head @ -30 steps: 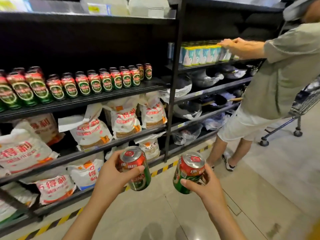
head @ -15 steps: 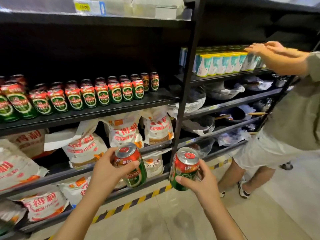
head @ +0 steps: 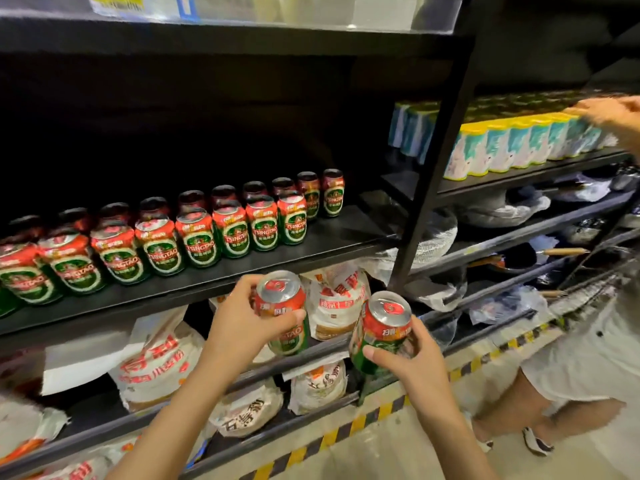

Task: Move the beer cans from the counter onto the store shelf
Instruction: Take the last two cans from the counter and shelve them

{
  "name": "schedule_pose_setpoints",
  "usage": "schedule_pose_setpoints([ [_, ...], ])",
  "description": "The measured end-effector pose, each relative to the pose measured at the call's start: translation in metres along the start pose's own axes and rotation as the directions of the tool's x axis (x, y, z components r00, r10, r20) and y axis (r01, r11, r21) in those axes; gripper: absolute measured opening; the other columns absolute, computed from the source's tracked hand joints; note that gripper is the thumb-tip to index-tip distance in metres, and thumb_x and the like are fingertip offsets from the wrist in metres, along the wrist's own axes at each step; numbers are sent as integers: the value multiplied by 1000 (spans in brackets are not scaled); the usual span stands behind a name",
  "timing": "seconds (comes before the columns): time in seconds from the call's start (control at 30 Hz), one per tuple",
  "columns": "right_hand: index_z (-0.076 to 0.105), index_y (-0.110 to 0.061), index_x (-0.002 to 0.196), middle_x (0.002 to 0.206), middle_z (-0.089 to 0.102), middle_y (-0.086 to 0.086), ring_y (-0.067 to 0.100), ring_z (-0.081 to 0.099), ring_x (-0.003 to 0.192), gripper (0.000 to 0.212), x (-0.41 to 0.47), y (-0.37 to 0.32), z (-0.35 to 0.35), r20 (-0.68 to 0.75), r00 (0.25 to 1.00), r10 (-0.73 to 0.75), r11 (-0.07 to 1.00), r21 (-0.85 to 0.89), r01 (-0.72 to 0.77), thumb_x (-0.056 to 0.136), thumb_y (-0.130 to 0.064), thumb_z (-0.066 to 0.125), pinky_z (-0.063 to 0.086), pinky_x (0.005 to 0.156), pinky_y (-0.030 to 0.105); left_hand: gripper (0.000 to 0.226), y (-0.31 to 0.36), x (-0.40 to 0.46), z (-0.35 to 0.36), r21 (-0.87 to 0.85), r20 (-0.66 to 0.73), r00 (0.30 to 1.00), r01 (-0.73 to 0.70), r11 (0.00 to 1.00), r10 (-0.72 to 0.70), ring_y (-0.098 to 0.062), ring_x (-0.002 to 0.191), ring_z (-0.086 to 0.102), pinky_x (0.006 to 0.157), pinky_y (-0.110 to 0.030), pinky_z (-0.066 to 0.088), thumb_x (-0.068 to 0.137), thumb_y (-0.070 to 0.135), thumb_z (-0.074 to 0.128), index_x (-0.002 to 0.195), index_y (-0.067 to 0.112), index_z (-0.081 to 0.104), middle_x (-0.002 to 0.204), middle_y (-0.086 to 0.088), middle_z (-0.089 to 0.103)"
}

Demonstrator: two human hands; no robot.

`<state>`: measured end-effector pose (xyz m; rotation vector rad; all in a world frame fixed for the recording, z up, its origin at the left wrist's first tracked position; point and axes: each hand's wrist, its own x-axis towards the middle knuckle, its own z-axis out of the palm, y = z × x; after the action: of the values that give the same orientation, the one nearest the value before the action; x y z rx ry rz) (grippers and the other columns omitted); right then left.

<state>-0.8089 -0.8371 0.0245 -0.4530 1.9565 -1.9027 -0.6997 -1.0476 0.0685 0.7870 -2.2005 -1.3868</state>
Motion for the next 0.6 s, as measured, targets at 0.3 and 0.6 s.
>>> schedule_pose_setpoints([
  [0.3, 59, -25, 114, 107, 69, -6, 8, 65, 100, 64, 111, -13, 6, 12, 1000, 15, 1000, -27, -14, 59, -10, 88, 52, 88, 26, 56, 32, 107, 27, 110, 76, 994, -82, 991, 74, 0, 87, 61, 71, -19, 50, 58, 48, 82, 102, 36, 49, 98, 18, 61],
  [0.6, 58, -18, 117, 104, 71, -3, 10, 67, 97, 63, 222, -30, -1, 144, 988, -53, 999, -1, 54, 62, 0, 84, 55, 83, 24, 69, 69, 196, 63, 274, 73, 985, -172, 946, 158, 0, 92, 58, 77, -20, 52, 62, 50, 78, 121, 31, 46, 102, 19, 58],
])
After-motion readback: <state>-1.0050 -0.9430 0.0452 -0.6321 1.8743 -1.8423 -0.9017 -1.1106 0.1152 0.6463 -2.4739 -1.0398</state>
